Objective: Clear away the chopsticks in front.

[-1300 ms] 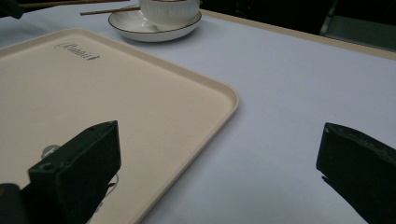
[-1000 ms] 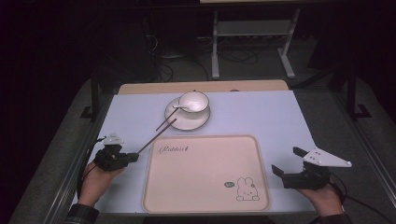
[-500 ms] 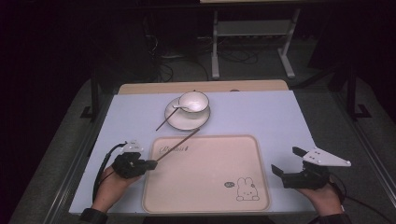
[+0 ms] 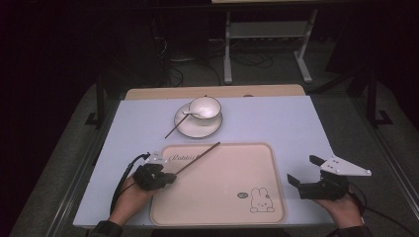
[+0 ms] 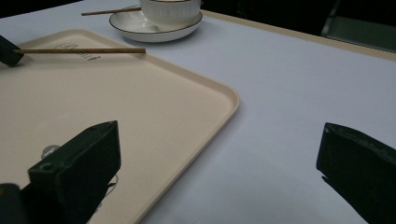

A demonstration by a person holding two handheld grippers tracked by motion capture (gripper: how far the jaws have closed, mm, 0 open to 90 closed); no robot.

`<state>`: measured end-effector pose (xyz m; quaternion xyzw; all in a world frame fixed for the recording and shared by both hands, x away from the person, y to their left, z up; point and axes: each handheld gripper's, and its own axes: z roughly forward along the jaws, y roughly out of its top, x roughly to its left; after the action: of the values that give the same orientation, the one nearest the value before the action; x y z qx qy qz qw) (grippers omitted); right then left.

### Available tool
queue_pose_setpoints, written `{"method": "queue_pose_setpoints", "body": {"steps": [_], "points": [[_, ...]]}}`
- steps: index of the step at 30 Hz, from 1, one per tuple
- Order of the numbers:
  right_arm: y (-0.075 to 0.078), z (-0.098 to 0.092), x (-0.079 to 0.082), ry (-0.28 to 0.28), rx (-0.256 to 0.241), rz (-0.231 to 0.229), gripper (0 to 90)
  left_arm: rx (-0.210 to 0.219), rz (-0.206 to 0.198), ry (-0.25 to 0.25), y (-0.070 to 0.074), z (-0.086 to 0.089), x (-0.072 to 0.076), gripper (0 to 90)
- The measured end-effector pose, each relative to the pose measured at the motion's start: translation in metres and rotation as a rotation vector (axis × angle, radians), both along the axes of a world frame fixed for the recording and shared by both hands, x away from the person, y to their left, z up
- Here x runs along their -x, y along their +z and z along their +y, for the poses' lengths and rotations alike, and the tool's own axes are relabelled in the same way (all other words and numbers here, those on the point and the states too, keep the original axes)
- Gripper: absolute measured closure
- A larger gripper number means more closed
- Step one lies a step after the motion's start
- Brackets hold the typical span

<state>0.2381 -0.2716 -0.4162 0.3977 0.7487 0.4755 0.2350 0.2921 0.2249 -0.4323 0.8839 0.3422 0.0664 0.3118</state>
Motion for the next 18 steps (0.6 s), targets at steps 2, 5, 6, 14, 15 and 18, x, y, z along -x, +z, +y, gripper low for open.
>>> {"method": "queue_pose_setpoints", "body": {"steps": [2, 5, 6, 14, 15, 18], "points": [[0.0001, 0.0001, 0.0001, 0.001, 0.000, -0.002, 0.0, -0.003, 0.000, 0.000, -0.0010, -0.0004, 0.0004, 85.1], [0.0001, 0.0001, 0.0001, 0.000, -0.001, -0.002, 0.0, -0.004, -0.001, -0.001, -0.0011, 0.0000, 0.0002, 85.1], [-0.0001, 0.0000, 0.0000, 0.001, 0.001, 0.000, 0.0, -0.007, -0.005, -0.002, -0.0011, -0.0001, 0.0007, 85.0], [0.0002, -0.0004, 0.0005, -0.001, -0.001, -0.002, 0.0, -0.004, -0.004, -0.003, -0.0013, 0.0004, 0.0017, 84.7], [0.0002, -0.0004, 0.0005, 0.000, -0.001, -0.003, 0.0, -0.003, -0.003, -0.005, -0.0013, 0.0007, 0.0015, 84.5], [0.0002, -0.0001, 0.0004, 0.000, -0.001, -0.003, 0.0, 0.005, -0.005, -0.001, -0.0015, 0.0008, 0.0014, 77.2]]}}
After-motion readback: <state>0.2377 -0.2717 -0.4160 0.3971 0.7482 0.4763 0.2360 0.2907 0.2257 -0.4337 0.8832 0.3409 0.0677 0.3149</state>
